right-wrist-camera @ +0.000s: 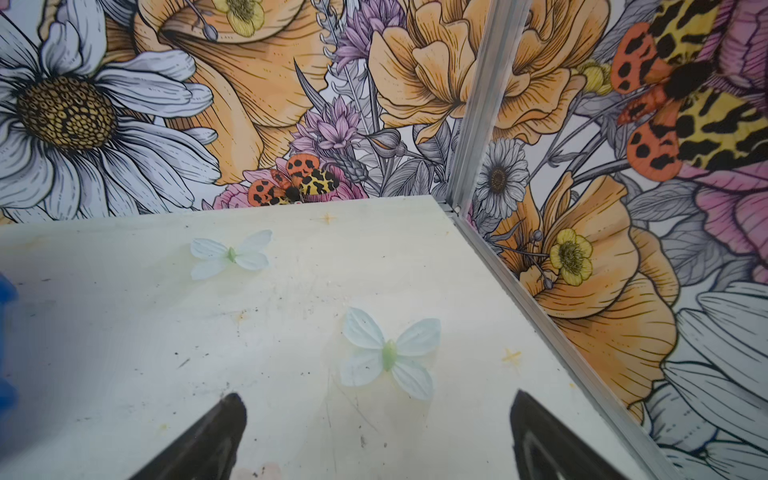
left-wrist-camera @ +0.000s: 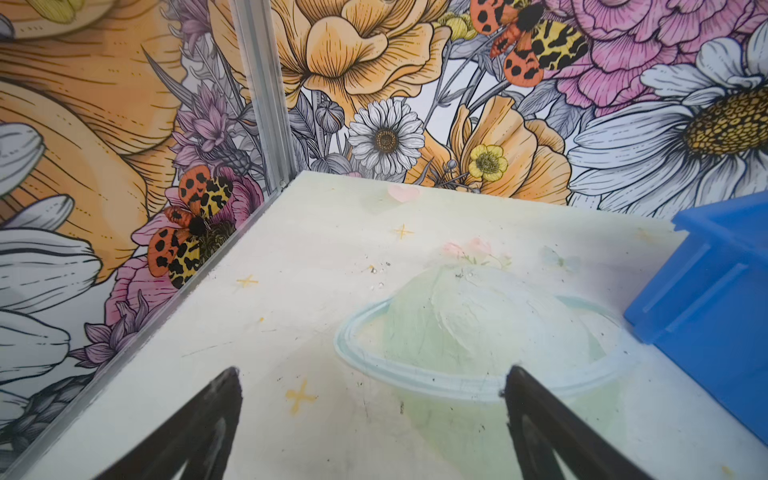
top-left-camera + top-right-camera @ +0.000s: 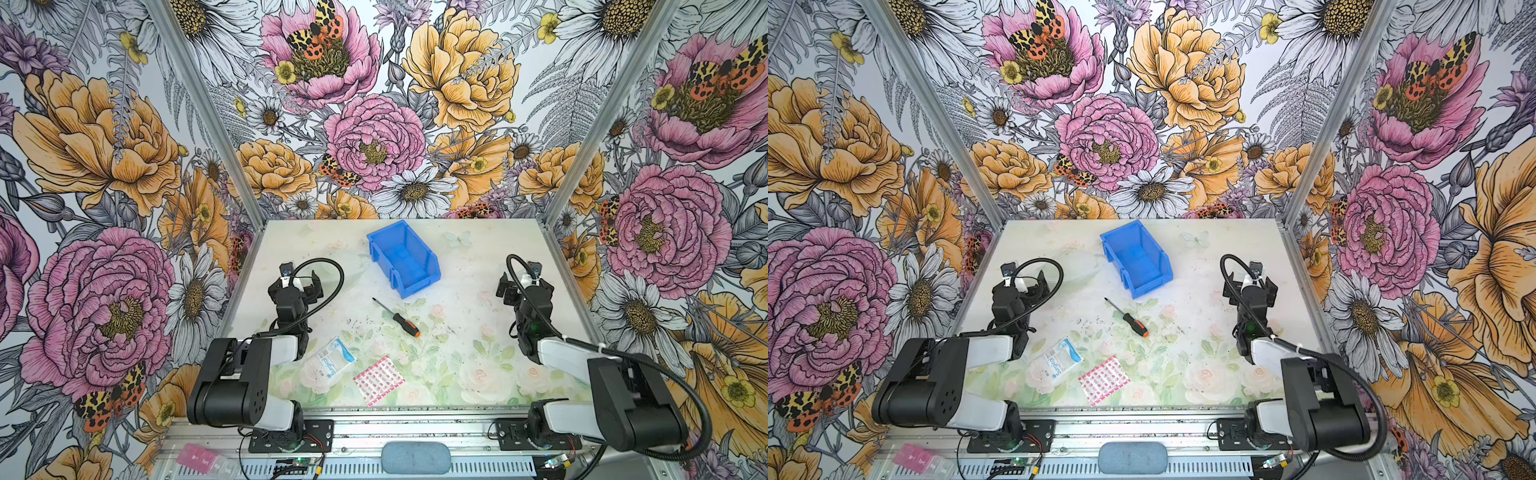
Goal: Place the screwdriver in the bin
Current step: 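Reach the left gripper down over the screwdriver handle while the right arm lifts slightly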
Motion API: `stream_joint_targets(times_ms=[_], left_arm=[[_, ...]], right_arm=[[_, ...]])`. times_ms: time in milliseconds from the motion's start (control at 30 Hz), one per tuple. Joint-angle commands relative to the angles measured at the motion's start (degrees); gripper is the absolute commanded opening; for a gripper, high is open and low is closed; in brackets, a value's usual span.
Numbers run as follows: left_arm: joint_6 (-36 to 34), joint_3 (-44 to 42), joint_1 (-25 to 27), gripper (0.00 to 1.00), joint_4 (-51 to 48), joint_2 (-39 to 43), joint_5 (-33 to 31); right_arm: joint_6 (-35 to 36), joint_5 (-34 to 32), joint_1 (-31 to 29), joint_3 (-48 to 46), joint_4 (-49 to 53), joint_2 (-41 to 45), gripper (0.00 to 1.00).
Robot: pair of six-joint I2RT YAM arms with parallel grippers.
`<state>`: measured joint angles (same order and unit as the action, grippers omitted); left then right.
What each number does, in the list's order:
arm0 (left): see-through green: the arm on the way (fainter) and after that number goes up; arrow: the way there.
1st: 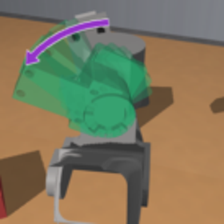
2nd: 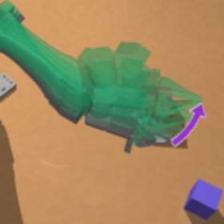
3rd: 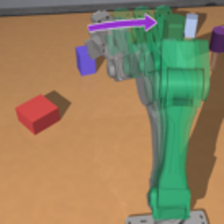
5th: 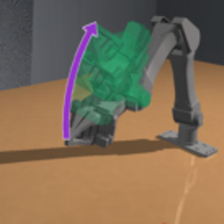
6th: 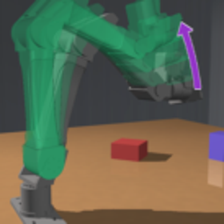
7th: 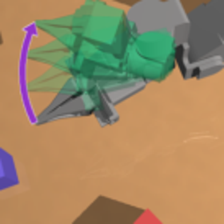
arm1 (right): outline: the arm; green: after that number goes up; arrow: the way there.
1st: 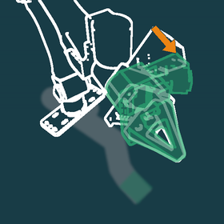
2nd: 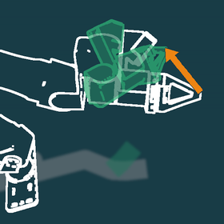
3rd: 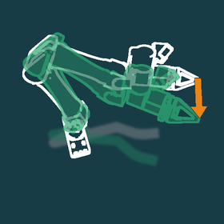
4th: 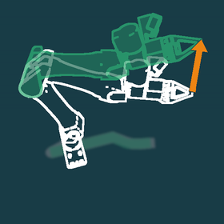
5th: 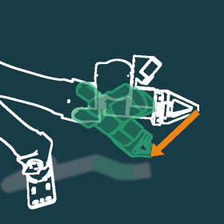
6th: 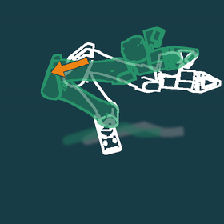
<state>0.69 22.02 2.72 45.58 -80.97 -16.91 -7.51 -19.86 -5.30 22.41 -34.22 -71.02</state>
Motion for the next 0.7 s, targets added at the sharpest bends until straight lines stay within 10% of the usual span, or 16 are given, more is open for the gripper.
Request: stream_joint_targets(times_ms=[0,300,667], left_arm=[[0.83,2.91,1.06,0.99,-9.15,3.85,-7.08],[14.37,21.82,11.94,0.99,-56.07,14.65,-12.52],[40.72,32.53,31.16,0.99,-81.38,11.05,-7.46]], right_arm=[[-8.20,-5.70,-0.40,7.66,23.24,6.62,1.00],[-19.32,-2.25,-0.67,16.53,52.25,16.90,0.99],[-20.10,5.66,-4.26,21.87,65.91,16.28,1.00]])
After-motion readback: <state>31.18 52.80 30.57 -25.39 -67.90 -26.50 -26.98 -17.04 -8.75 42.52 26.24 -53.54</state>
